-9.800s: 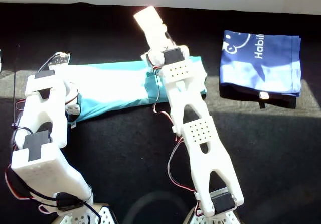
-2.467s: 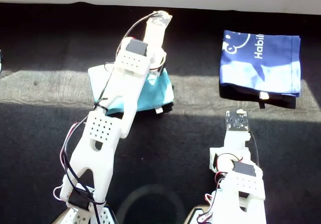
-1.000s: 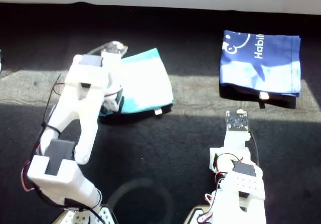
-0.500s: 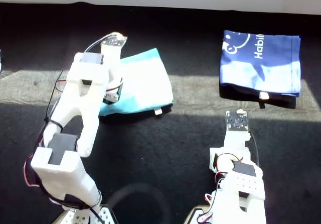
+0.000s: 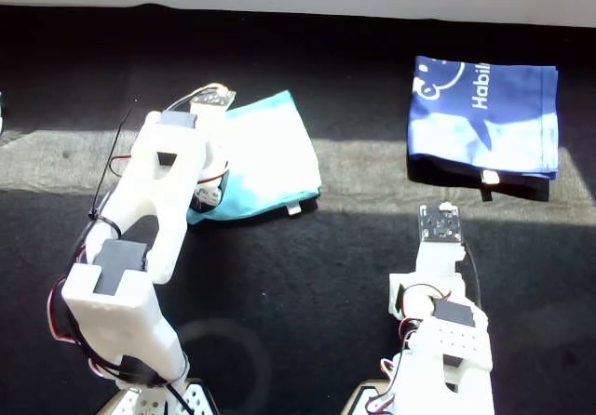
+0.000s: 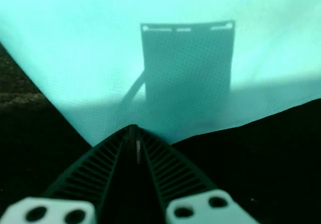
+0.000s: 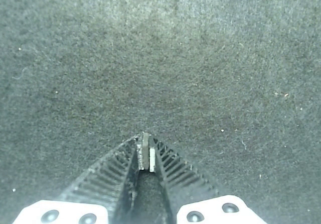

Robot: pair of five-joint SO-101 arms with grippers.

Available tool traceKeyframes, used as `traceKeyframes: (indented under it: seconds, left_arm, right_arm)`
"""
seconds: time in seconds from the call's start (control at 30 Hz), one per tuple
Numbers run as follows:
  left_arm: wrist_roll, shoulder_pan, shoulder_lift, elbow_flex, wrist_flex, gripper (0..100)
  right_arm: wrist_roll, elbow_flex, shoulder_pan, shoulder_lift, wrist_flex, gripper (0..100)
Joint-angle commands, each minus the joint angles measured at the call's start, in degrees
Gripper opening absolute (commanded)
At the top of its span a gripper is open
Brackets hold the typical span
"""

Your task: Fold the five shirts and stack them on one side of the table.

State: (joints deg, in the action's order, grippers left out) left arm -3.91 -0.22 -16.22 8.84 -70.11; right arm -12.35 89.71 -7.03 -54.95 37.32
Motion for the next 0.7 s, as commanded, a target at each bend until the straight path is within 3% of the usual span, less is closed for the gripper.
traceKeyframes:
  seconds: [0.0, 0.2, 0.4, 0.53, 0.67]
  left_arm:
    - [0.4, -0.8, 2.1, -2.7, -2.5, 1]
    - [0.3, -2.9, 8.5, -6.5, -10.3, 1]
    - [0.2, -4.6, 17.2, -2.7, -13.8, 1]
    - [-3.5, -9.5, 21.8, 5.5, -11.4, 1]
    - [-6.7, -17.2, 25.7, 17.6, -1.9, 1]
  right_arm:
    - [0.5, 0.5, -0.2, 0.0, -1.0, 0.9]
    - [0.5, 0.6, -0.2, 0.0, -1.0, 0.9]
    - [0.2, -0.7, -0.1, 0.0, -0.7, 1.0]
    - [0.5, -8.8, 0.4, 0.6, 5.5, 4.6]
    - [7.3, -21.8, 8.7, 3.6, 17.5, 16.8]
